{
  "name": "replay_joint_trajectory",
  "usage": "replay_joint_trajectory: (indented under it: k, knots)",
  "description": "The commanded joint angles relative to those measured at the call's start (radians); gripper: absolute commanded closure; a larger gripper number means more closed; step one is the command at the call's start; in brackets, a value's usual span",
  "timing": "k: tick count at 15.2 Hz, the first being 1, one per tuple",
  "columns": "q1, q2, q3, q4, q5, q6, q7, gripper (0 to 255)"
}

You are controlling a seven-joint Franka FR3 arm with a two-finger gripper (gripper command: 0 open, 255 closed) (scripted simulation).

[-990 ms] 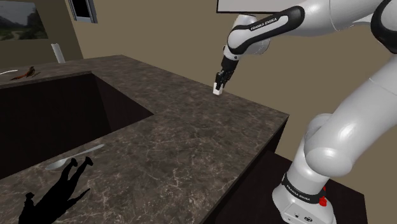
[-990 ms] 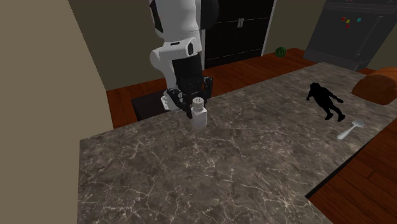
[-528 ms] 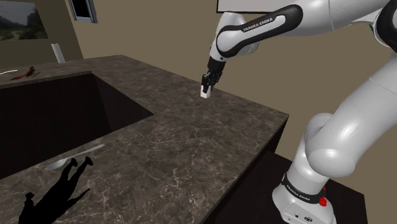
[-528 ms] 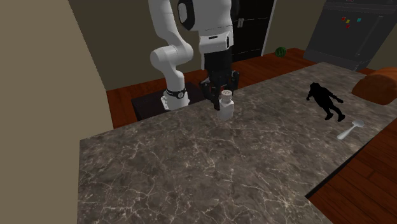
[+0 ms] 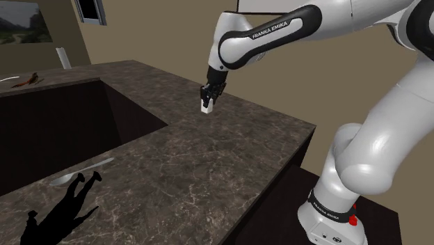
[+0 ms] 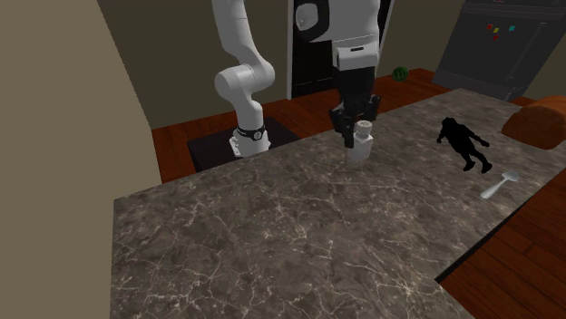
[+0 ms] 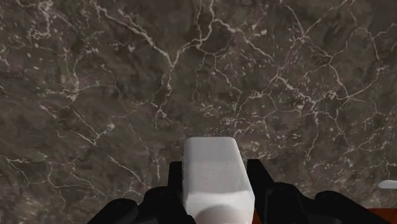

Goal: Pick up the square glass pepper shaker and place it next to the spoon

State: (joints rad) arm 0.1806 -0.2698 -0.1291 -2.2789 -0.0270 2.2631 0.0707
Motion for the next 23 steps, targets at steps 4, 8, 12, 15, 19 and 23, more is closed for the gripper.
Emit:
replay_joint_trajectory:
  k: [4,8,12,15,19,23]
  knots:
    - [0.044,0.076,0.078,0.075,-0.007,-0.001,0.126,255]
    - [0.079,0.148,0.132,0.153,-0.022,-0.011,0.223,255]
    - [0.114,0.231,0.179,0.250,-0.045,-0.029,0.317,255]
    - [0.142,0.300,0.209,0.336,-0.067,-0.050,0.385,255]
    - [0.185,0.403,0.241,0.469,-0.100,-0.088,0.470,255]
    - [0.234,0.519,0.264,0.628,-0.135,-0.140,0.546,255]
